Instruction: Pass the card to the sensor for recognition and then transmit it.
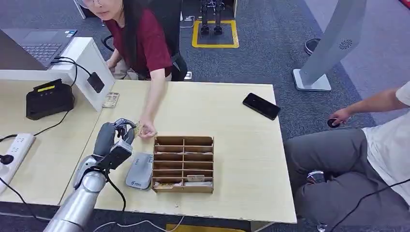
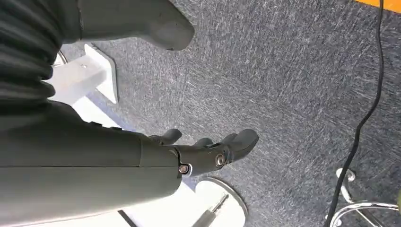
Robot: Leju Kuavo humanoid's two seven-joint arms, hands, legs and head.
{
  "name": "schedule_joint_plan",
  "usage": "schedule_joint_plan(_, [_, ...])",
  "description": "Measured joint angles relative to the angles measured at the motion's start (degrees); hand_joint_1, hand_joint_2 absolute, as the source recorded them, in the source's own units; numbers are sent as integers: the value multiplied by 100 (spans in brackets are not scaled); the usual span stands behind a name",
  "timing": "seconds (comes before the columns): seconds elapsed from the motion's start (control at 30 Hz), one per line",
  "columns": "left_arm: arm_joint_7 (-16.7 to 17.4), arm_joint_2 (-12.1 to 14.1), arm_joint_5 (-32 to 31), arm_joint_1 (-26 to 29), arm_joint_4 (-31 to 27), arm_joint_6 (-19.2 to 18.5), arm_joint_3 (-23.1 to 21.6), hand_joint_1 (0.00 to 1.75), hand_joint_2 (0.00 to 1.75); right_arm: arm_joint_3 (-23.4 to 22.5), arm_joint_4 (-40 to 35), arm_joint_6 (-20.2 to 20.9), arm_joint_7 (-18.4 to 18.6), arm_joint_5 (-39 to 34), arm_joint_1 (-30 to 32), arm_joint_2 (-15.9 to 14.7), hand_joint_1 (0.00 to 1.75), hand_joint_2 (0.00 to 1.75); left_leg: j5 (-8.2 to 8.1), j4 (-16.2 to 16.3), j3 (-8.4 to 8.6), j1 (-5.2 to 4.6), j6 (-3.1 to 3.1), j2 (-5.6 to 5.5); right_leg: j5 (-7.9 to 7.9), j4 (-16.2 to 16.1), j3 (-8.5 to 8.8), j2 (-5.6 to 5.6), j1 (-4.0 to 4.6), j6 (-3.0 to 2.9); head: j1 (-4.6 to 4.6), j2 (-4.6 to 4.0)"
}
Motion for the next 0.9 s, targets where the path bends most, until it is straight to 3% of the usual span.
schedule_joint_plan(0.2, [66, -103, 339, 71, -167, -280, 232, 175, 175, -66, 0, 0, 0, 17, 9, 24, 0, 175, 0, 0, 0, 0, 0, -1, 0, 0, 0, 0, 0, 0, -2, 2])
schedule_joint_plan(0.33, [273, -136, 780, 157, -212, -858, 459, 175, 175, -131, 0, -2, 2, 20, 12, 33, 0, 175, 0, -1, -2, 0, 0, 0, 0, 0, 0, 0, 0, 0, 0, 2])
schedule_joint_plan(0.47, [352, -73, 885, 311, -208, -1152, 656, 175, 175, -207, 0, -4, 11, 50, 26, 35, 0, 175, 0, -2, -2, 1, 0, 0, -1, 0, 0, 0, 1, 0, 0, 0])
schedule_joint_plan(0.9, [350, 87, 496, 602, 74, -1207, 864, 175, 175, -350, 0, -31, 0, 155, 40, 50, 0, 175, 0, -2, -4, 0, 0, -2, -3, 0, 0, -2, 0, 3, -2, 2])
